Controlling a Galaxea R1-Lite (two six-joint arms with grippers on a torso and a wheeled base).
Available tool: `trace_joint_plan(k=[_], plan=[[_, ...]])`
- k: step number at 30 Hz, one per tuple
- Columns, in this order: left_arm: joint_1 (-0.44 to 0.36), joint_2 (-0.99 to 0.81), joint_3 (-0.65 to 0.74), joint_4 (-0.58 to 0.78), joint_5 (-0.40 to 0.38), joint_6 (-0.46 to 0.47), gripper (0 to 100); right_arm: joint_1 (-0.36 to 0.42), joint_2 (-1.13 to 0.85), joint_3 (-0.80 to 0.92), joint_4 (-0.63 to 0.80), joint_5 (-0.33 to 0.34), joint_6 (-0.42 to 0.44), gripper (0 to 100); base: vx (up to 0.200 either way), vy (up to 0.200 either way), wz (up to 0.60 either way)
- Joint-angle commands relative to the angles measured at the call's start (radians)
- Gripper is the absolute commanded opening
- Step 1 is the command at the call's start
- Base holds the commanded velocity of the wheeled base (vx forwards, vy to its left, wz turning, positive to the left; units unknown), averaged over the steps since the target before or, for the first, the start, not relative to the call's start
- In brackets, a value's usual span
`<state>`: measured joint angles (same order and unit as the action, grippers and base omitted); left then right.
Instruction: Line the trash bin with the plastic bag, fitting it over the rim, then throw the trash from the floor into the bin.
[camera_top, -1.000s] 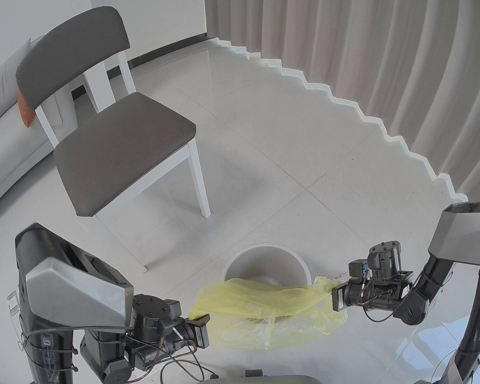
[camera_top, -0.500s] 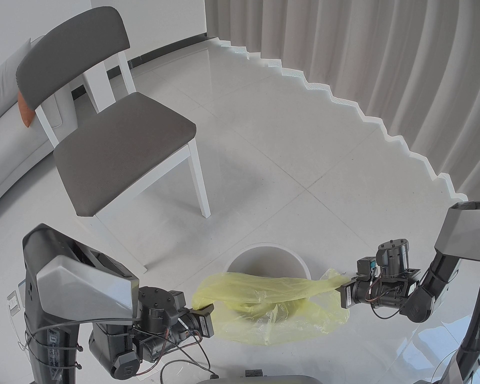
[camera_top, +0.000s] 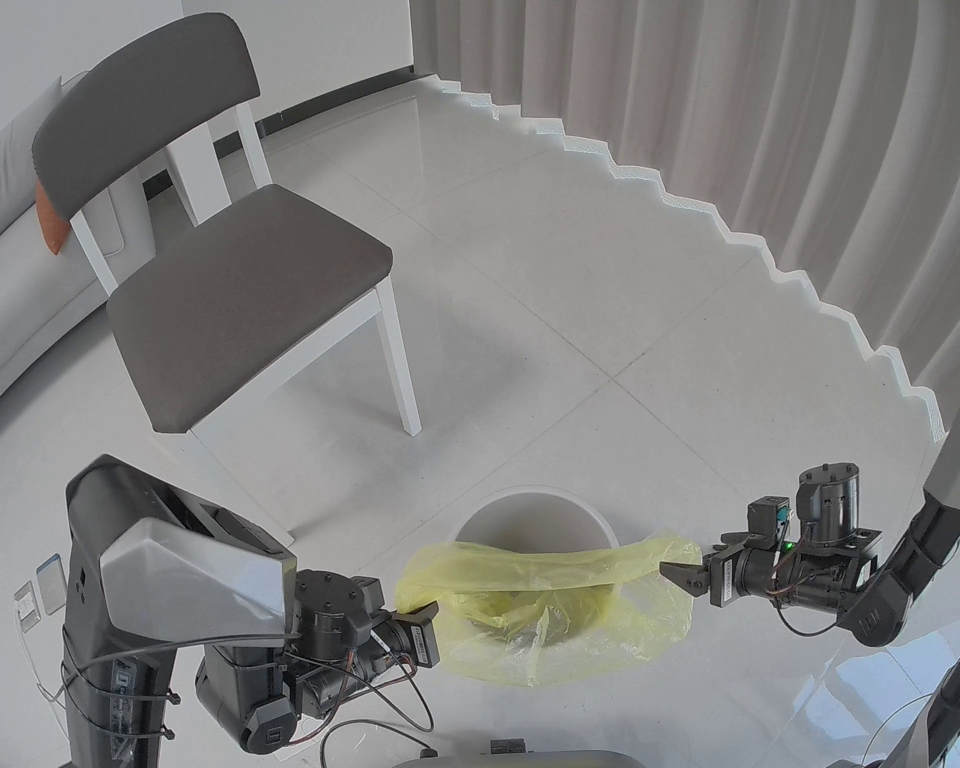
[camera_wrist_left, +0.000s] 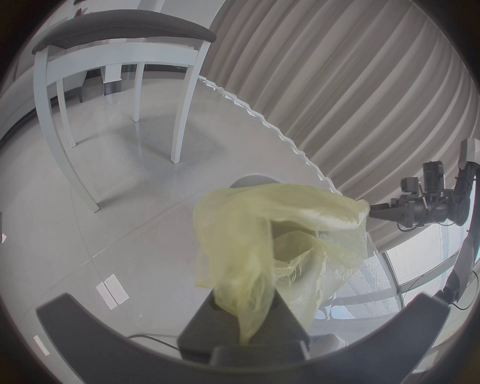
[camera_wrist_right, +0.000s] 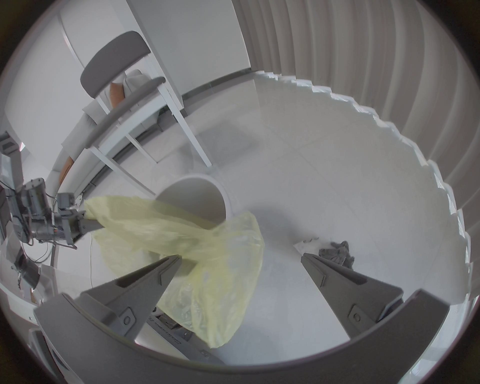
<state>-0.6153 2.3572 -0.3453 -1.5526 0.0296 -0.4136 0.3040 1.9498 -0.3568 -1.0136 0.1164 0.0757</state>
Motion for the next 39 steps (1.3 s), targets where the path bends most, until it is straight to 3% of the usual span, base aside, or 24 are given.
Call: trace_joint_plan(k=[1, 6, 7, 8, 13, 17, 20, 28, 39], plan=[[0.003, 0.017, -0.026, -0.018, 0.001, 0.001, 0, 0.076, -0.14, 0.029, 0.004, -0.001, -0.007, 100, 0.0, 0.0, 0.0], [0.009, 0.019, -0.027, -0.018, 0.001, 0.001, 0, 0.159, -0.144, 0.032, 0.0, -0.006, -0.036, 100, 0.0, 0.0, 0.0], [0.009, 0.02, -0.031, -0.018, 0.003, 0.004, 0, 0.207, -0.14, 0.029, 0.0, -0.006, -0.086, 100, 0.0, 0.0, 0.0], [0.009, 0.022, -0.034, -0.018, 0.003, 0.007, 100, 0.221, -0.137, 0.025, 0.0, -0.006, -0.105, 100, 0.0, 0.0, 0.0], [0.017, 0.024, -0.037, -0.018, 0.009, 0.018, 100, 0.311, -0.075, -0.013, -0.002, -0.021, -0.212, 100, 0.0, 0.0, 0.0], [0.017, -0.007, -0.015, -0.018, 0.015, 0.016, 100, 0.362, 0.029, -0.073, -0.016, -0.101, -0.277, 100, 0.0, 0.0, 0.0], [0.032, -0.032, 0.003, -0.018, 0.013, 0.015, 100, 0.379, 0.093, -0.097, -0.04, -0.11, -0.346, 100, 0.0, 0.0, 0.0], [0.032, -0.082, 0.054, -0.018, 0.018, 0.019, 100, 0.348, 0.245, -0.278, -0.046, -0.11, -0.534, 100, 0.0, 0.0, 0.0], [0.039, -0.118, 0.108, -0.018, 0.033, 0.019, 100, 0.293, 0.385, -0.527, 0.087, -0.109, -0.648, 100, 0.0, 0.0, 0.0]])
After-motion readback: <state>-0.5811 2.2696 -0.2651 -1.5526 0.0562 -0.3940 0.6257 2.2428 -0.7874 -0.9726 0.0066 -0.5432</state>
